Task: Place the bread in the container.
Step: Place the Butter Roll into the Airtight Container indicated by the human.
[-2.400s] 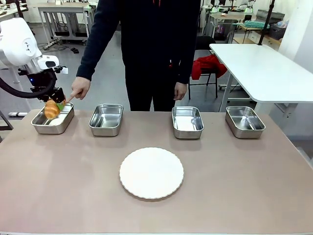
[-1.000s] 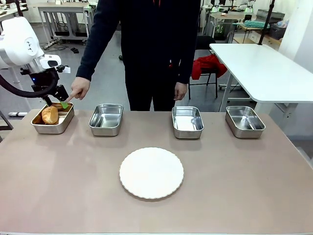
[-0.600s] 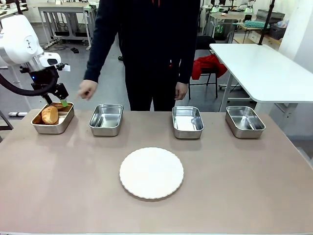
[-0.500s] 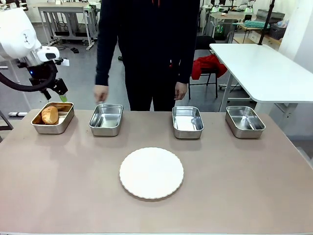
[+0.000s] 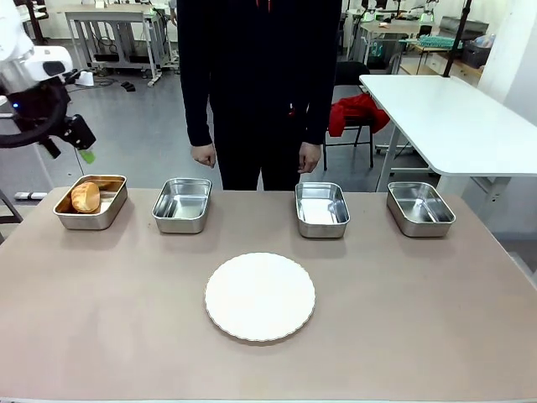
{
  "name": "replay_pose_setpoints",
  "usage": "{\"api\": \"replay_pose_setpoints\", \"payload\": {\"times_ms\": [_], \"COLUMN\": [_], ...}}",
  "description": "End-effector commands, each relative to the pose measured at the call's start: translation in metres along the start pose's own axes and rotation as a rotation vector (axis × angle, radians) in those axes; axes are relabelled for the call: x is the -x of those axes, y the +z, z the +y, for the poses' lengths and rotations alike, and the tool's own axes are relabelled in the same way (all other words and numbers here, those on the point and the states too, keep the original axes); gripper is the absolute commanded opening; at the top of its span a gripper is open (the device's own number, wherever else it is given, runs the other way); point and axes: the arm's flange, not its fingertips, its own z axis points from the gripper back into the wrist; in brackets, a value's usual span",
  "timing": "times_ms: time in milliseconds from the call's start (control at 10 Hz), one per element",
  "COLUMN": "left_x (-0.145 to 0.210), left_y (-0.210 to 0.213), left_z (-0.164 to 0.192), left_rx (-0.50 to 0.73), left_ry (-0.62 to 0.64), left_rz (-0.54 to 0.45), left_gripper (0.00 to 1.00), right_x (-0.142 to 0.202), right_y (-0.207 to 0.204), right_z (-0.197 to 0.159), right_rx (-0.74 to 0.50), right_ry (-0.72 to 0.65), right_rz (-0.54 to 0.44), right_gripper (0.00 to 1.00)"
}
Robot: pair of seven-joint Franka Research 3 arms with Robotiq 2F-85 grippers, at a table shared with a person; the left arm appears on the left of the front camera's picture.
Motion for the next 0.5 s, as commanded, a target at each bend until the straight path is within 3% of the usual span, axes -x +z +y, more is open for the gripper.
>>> {"api": "replay_pose_setpoints", "payload": {"times_ms": [0, 400], "left_x": [0.051, 0.119], "left_y": [0.004, -0.002], "left_z": [-0.018, -0.032], "left_rx": [-0.004, 0.001], "left_ry": [0.051, 0.106], "left_rz": [-0.054, -0.042], "left_gripper": [0.92, 0.92], "right_x": [-0.001, -0.001], "right_y": [0.001, 0.001], "right_z": [0.001, 0.001], "right_rx": [0.004, 0.004], "right_ry": [0.006, 0.006], "right_rz": [-0.003, -0.003], "right_gripper": [1.0, 1.0]}}
